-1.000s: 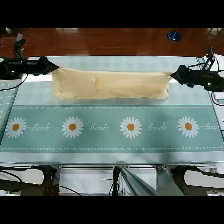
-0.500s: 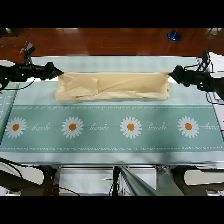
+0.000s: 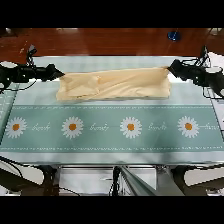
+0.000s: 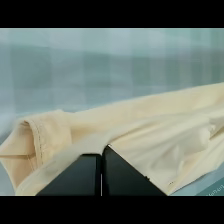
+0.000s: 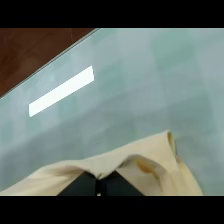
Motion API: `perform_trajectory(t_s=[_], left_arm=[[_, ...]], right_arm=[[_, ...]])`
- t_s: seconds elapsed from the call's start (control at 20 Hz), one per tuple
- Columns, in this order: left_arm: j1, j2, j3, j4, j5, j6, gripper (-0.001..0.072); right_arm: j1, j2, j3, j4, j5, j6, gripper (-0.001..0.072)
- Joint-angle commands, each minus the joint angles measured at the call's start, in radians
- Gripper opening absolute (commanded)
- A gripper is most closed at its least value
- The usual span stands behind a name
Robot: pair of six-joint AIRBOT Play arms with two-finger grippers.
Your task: Fold the shirts.
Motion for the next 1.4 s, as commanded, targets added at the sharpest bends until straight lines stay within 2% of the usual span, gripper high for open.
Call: perform_trajectory(t_s=[0.0,0.05,0.1,0.2,0.3,0.35,0.4,0.5,0.55,0.65,0.7,0.75,0.9,1.1,1.35], left_arm=[[0.001,0.0,0.001,0.0,0.008,0.001,0.0209],[0.002,0.0,0.001,0.0,0.011,0.001,0.0347],[0.006,0.001,0.005,0.0,0.011,0.001,0.0416],[0.035,0.013,0.042,0.0,0.002,0.001,0.0416],[0.09,0.041,0.108,0.014,0.002,0.0,0.0414],[0.119,0.058,0.148,0.045,0.0,-0.007,0.0412],[0.14,0.073,0.182,0.081,-0.009,-0.028,0.041],[0.16,0.106,0.222,0.156,-0.023,-0.071,0.041],[0.158,0.121,0.223,0.178,-0.027,-0.076,0.0387],[0.144,0.132,0.223,0.185,-0.05,-0.076,0.0386],[0.133,0.13,0.223,0.185,-0.063,-0.076,0.0386],[0.119,0.128,0.223,0.186,-0.076,-0.076,0.0386],[0.075,0.127,0.223,0.186,-0.088,-0.075,0.0386],[0.032,0.127,0.223,0.223,-0.099,-0.075,0.0386],[0.0,0.127,0.223,0.29,-0.134,-0.075,0.0386]], right_arm=[[0.002,-0.048,0.005,0.001,0.012,-0.005,0.0064],[0.002,-0.055,0.005,0.001,0.022,-0.005,0.0165],[0.002,-0.054,0.005,0.001,0.03,-0.005,0.0231],[-0.011,-0.025,0.019,0.014,0.067,-0.019,0.0354],[-0.053,0.024,0.077,-0.056,0.145,-0.036,0.0376],[-0.076,0.044,0.121,-0.141,0.186,-0.002,0.0376],[-0.096,0.058,0.174,-0.266,0.234,0.077,0.0375],[-0.119,0.059,0.289,-0.578,0.361,0.237,0.0379],[-0.12,0.058,0.323,-0.702,0.41,0.281,0.0422],[-0.127,0.035,0.359,-0.776,0.507,0.296,0.0499],[-0.132,0.015,0.362,-0.763,0.547,0.296,0.0561],[-0.135,-0.014,0.362,-0.739,0.59,0.295,0.0593],[-0.135,-0.12,0.362,-0.61,0.674,0.262,0.0597],[-0.135,-0.227,0.362,-0.38,0.639,0.23,0.06],[-0.125,-0.313,0.362,-0.267,0.623,0.23,0.0592]])
